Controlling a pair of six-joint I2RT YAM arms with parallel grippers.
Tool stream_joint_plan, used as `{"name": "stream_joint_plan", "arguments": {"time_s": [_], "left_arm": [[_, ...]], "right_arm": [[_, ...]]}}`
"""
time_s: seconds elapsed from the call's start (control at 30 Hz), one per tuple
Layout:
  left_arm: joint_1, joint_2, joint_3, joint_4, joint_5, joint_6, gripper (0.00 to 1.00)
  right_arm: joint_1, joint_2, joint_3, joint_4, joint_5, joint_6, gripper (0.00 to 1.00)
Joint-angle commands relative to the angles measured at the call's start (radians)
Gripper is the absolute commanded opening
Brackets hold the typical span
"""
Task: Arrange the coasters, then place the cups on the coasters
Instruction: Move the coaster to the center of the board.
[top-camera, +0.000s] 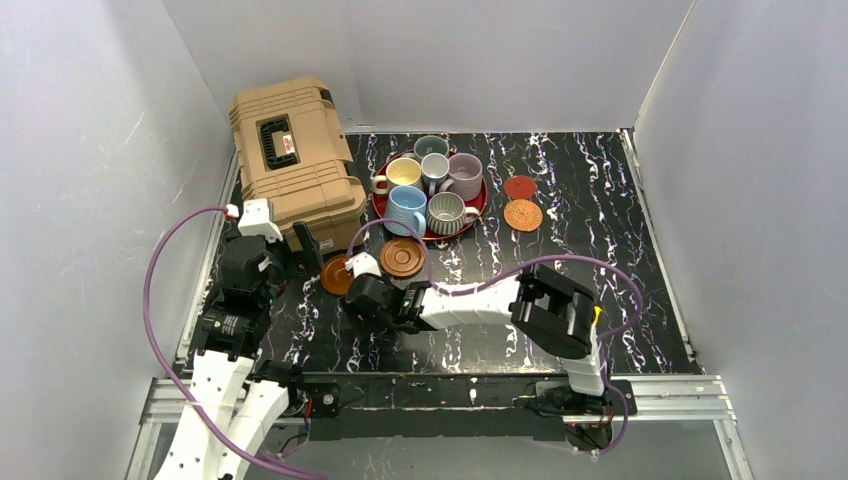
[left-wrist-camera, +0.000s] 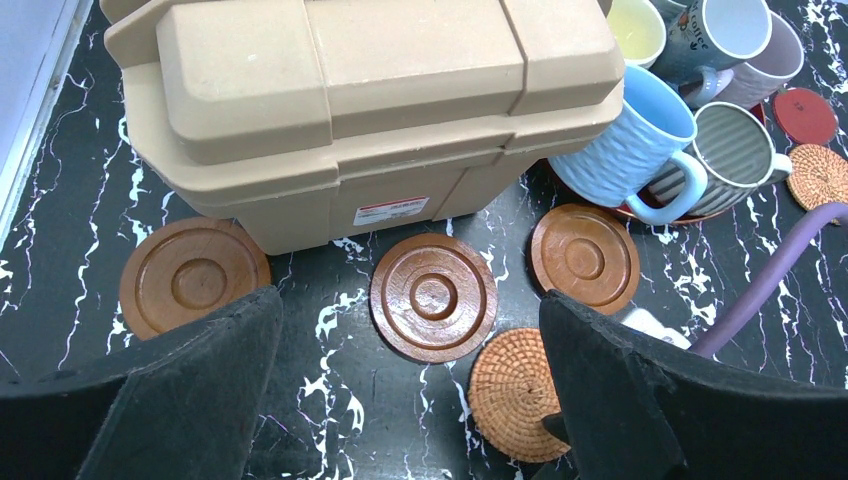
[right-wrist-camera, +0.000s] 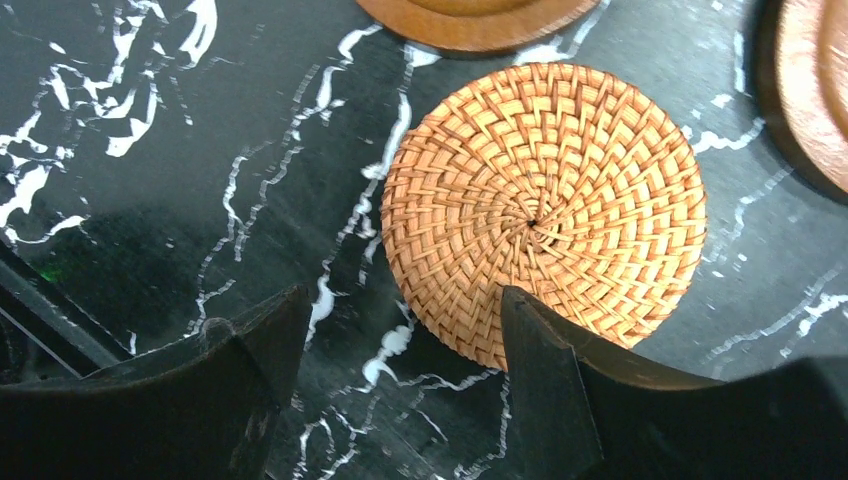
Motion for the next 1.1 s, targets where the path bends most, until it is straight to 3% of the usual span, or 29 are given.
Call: {"name": "stream_joint_plan", "arguments": {"time_s": [0.0,0.43,0.73,1.07], "left_arm": [[-0.001,-0.011,0.024,-0.016,-0.017,0.0,0.99],[-0.001,-0.018,0.022,-0.015,-0.02,0.0,0.99],[-0.001,-0.014,0.021,-0.015,-0.02,0.0,0.99],[0.0,-0.007,0.022,-0.014,-0.02,0.002,0.99]], "right_arm": [[-0.03,-0.06,-0.091,-0.082,0.038,0.05,0.79],[-0.077,-0.309,-0.365,-0.253,0.171,0.211,0.8],[-0.304,-0.456,-0.5,-0.229,0.15,0.179,0.83],[-0.538,-0.484,-0.557,-0.152,0.074,0.078,0.83]]}}
